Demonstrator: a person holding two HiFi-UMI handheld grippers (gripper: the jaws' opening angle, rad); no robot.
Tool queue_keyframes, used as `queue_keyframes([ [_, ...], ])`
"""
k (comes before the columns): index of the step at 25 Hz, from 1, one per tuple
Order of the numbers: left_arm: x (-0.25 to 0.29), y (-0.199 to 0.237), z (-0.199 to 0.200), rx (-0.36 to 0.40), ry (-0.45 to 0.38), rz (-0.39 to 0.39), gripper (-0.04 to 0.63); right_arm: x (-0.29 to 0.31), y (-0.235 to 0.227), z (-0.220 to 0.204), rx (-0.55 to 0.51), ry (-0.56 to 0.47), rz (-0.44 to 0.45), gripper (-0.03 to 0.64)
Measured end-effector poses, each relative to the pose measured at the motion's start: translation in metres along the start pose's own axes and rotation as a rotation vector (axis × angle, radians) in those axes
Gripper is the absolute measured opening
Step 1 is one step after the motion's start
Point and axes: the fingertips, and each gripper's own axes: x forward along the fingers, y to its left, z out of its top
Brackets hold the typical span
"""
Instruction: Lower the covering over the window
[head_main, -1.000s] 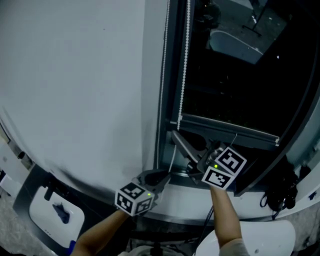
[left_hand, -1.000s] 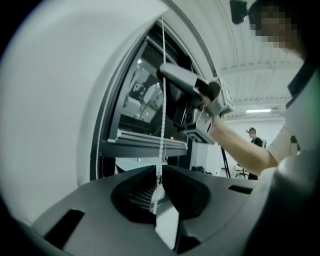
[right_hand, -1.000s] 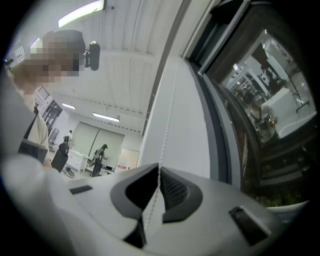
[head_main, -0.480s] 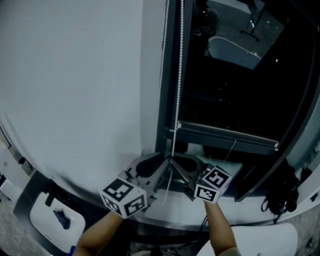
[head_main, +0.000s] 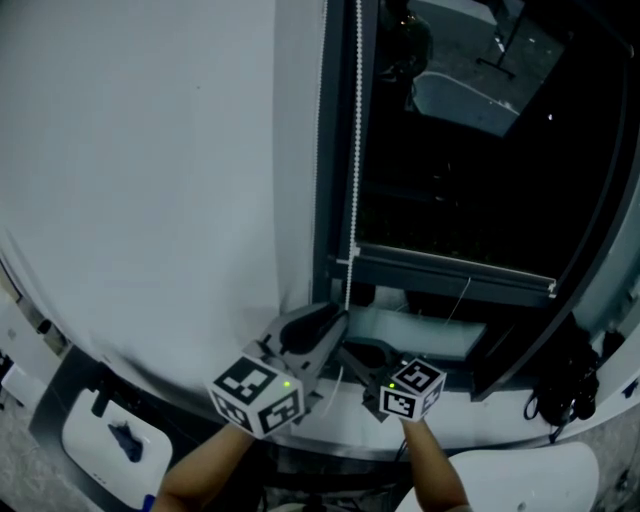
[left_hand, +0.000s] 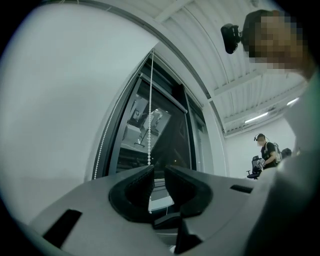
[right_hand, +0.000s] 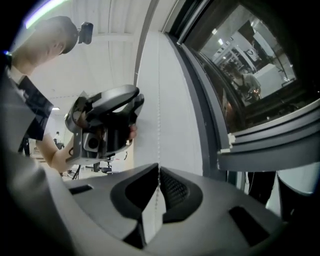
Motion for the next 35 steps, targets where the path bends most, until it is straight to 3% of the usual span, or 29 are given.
queue_keyframes([
  [5, -0.004, 0.000, -0.014, -0.013, 0.022, 0.011, 0.055, -0.004, -0.003, 0.006, -0.053, -0.001, -0.104, 0.021],
  [9, -0.012, -0.002, -0.027, -0.033, 0.046, 0.022, 0.055, -0.009, 0.005, -0.004, -0.024, 0.007, -0.179, 0.091],
  [16, -0.034, -0.011, -0.052, -0.067, 0.081, 0.051, 0.055, -0.035, 0.022, 0.009, -0.019, -0.051, -0.330, 0.094],
  [25, -0.045, -0.042, -0.078, -0.083, 0.142, 0.097, 0.055, -0.074, 0.046, 0.017, -0.025, -0.063, -0.416, 0.095],
  [35, -0.073, -0.124, -0.103, -0.063, 0.198, 0.151, 0.054, -0.148, 0.107, 0.009, -0.004, -0.089, -0.445, 0.055],
])
